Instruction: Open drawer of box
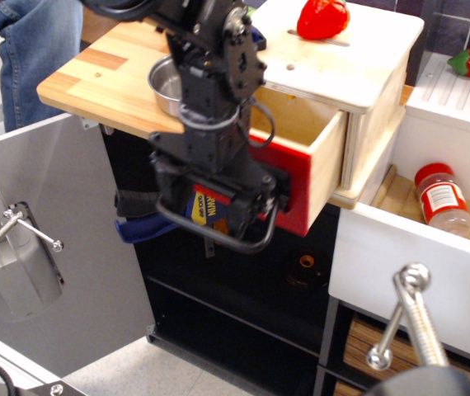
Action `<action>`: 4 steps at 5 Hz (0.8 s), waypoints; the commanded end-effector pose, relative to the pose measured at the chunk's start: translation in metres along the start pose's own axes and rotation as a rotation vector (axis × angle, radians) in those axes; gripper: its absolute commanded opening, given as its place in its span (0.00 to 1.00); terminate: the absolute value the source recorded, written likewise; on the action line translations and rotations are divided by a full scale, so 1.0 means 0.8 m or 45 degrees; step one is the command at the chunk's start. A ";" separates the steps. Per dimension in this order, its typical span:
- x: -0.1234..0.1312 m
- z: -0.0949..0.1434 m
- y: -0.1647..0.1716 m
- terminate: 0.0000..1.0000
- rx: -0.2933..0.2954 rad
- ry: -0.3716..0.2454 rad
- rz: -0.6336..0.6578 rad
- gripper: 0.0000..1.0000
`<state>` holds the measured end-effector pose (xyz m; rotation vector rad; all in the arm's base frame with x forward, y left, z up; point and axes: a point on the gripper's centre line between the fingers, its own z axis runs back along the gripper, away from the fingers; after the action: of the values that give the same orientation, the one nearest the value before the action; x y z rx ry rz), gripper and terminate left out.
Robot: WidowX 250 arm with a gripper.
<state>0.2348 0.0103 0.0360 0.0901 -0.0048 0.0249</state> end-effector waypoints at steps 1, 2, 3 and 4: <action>-0.017 0.008 0.000 0.00 0.086 0.092 -0.081 1.00; -0.017 0.007 -0.001 0.00 0.067 0.199 -0.100 1.00; -0.017 0.009 -0.001 0.00 0.038 0.246 -0.096 1.00; -0.014 0.013 0.000 0.00 0.010 0.202 -0.101 1.00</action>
<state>0.2244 0.0089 0.0394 0.0982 0.1514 -0.0189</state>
